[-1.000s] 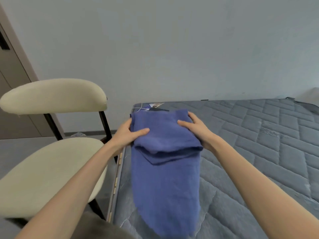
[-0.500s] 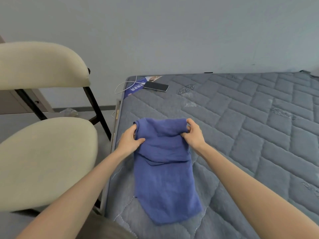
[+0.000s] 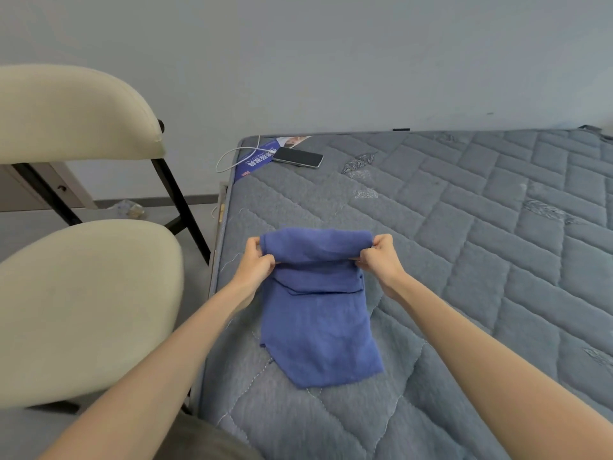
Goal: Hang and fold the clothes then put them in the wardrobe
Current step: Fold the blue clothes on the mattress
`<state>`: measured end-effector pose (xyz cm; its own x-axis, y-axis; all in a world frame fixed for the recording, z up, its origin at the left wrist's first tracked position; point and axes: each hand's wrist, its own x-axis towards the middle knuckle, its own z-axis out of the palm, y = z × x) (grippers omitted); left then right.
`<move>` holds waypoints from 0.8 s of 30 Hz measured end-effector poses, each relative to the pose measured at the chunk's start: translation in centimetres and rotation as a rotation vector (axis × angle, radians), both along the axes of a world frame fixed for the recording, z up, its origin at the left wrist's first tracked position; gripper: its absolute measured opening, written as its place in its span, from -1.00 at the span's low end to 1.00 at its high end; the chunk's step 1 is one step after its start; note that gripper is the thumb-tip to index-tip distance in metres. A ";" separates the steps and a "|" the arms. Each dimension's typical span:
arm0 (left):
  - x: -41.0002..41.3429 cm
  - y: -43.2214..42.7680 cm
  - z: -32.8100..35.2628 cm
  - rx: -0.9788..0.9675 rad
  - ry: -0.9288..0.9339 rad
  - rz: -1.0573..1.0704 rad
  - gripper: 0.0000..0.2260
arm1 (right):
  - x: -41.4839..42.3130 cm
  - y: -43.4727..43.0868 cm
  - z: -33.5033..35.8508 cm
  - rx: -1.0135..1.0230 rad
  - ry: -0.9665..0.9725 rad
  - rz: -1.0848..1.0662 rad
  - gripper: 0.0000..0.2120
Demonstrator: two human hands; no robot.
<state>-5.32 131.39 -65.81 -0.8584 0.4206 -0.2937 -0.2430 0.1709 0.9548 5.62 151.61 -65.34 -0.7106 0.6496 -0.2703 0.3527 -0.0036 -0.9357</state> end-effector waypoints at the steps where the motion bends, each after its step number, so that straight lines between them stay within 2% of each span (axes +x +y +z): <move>1: 0.5 -0.5 -0.2 0.001 -0.021 0.032 -0.68 | 0.7 -0.3 -0.2 -0.018 0.001 -0.018 -0.70; 3: 1.8 -1.4 -0.5 0.049 -0.096 0.087 -0.73 | 2.2 -1.1 -0.6 -0.069 0.007 -0.031 -0.67; 7: 4.7 -3.4 -0.6 0.191 -0.323 0.126 -0.84 | 5.2 -2.7 -1.9 -0.282 0.038 -0.102 -0.78; 10: 6.3 -5.0 -1.1 0.152 -0.364 0.051 -0.86 | 7.1 -3.6 -2.4 -0.274 0.008 -0.136 -0.75; 12: 7.5 -5.3 -1.7 0.050 -0.306 0.043 -0.96 | 8.0 -4.2 -3.1 -0.142 -0.041 -0.139 -0.71; 15: 8.9 -5.6 -2.9 -0.131 -0.116 0.003 -0.75 | 8.9 -5.1 -4.1 0.058 -0.170 -0.111 -0.62; 17: 9.6 -5.9 -3.6 -0.217 0.000 -0.052 -0.69 | 9.4 -5.5 -4.6 0.155 -0.240 -0.085 -0.57; 21: 9.7 -6.1 -4.2 -0.408 0.169 -0.156 -0.57 | 9.7 -5.8 -5.1 0.214 -0.268 -0.027 -0.49; 24: 9.5 -6.3 -4.5 -0.533 0.247 -0.239 -0.52 | 10.2 -6.1 -5.5 0.264 -0.248 0.030 -0.59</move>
